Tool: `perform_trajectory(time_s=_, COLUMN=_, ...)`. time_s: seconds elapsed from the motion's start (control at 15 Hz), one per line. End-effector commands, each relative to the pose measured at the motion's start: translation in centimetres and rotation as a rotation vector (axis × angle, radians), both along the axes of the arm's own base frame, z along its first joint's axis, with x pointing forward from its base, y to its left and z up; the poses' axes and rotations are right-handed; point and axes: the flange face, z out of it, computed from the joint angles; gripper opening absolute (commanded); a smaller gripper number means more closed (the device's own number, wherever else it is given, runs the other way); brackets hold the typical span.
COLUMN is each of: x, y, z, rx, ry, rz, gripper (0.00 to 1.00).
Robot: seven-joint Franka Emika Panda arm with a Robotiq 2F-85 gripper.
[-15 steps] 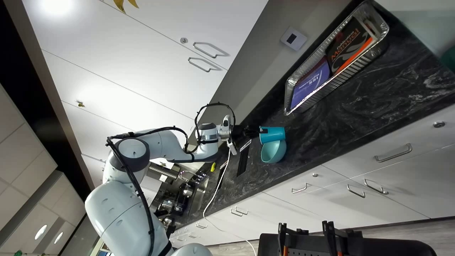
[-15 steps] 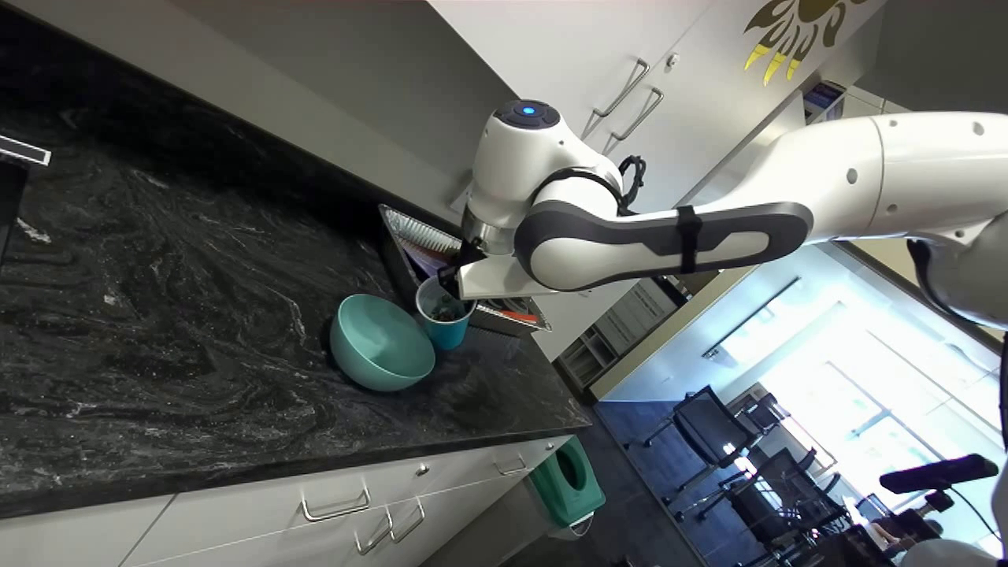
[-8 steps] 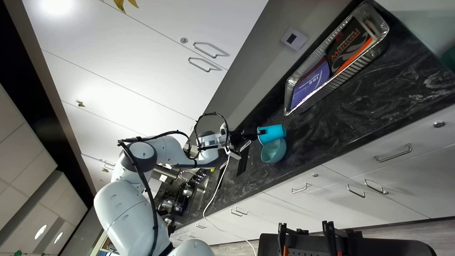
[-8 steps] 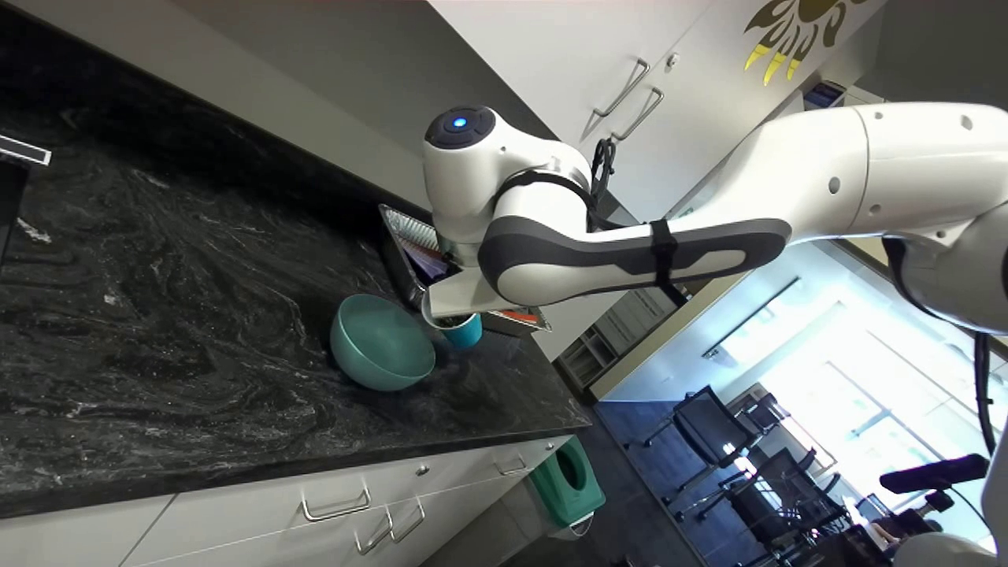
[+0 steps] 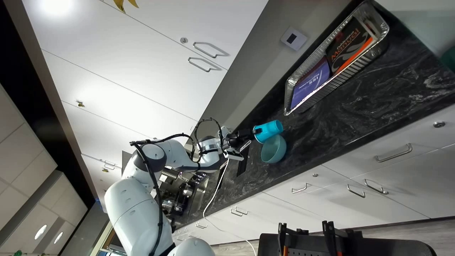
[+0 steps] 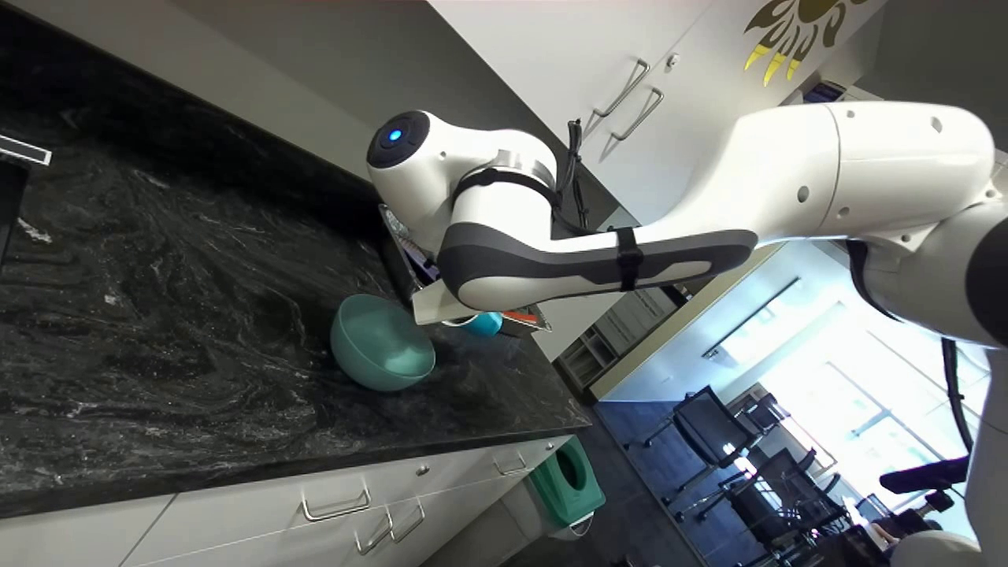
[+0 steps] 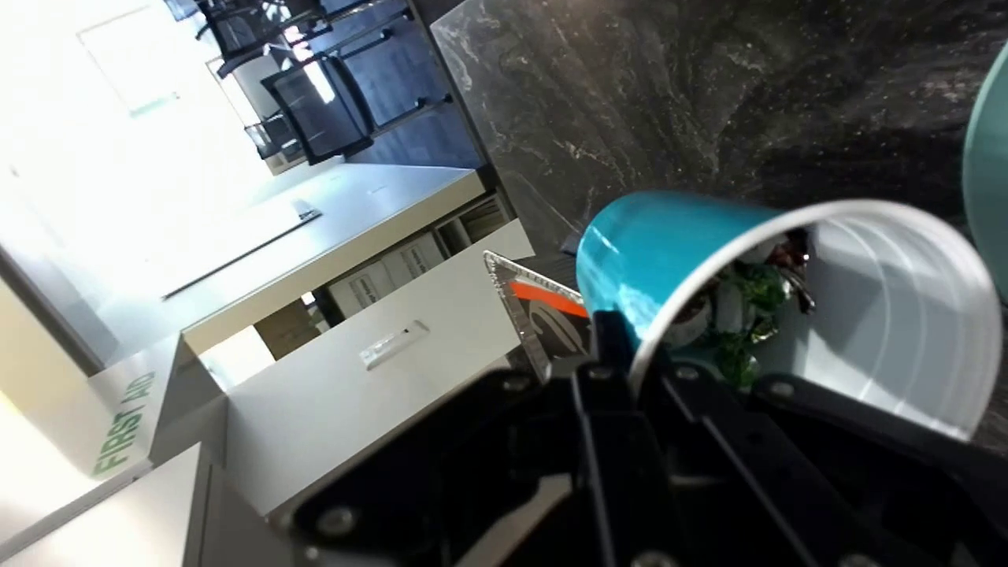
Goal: Pour the candy out of the light blue cup and into the green bowl
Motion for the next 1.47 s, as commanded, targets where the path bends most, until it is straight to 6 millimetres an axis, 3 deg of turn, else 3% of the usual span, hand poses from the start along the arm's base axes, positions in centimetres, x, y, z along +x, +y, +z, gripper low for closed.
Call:
perform_trajectory(time_s=0.0, x=0.8, y=0.9, z=-1.0, rx=-0.110, ry=-0.026, rz=-0.025, gripper=0.01)
perform_trajectory(time_s=0.6, x=1.5, y=2.6, z=-5.2, rx=-0.292, ry=-0.024, rz=-0.022, gripper=0.01)
perform_trajectory(time_s=1.4, x=1.8, y=3.7, z=-7.2, rx=-0.462, ry=-0.020, rz=-0.086, gripper=0.01)
